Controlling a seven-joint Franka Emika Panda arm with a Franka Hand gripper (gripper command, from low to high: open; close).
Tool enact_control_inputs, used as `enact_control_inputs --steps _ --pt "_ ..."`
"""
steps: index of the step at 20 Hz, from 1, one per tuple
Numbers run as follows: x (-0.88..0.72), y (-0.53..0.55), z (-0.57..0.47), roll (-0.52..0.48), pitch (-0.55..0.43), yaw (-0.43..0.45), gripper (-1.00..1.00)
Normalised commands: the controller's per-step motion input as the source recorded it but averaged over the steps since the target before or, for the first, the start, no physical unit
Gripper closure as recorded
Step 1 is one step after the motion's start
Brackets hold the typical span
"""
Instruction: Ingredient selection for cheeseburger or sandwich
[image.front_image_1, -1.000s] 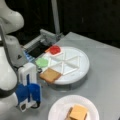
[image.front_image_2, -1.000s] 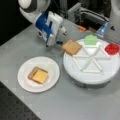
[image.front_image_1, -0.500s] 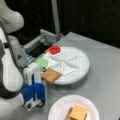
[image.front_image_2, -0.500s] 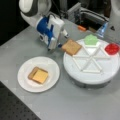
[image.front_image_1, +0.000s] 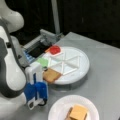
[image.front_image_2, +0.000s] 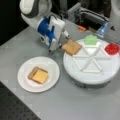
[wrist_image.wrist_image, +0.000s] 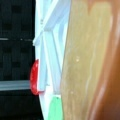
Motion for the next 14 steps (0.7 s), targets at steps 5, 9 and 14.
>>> enact_control_inputs --steps 5,9,14 --pt "-0.02 0.05 -0.06 0.141 -0.077 -0.056 -1.0" --pt "-0.05 0.05 -0.04 0.114 -0.082 -0.056 1.0" --pt "-0.05 0.04 0.0 0.074 -0.078 -0.057 1.0"
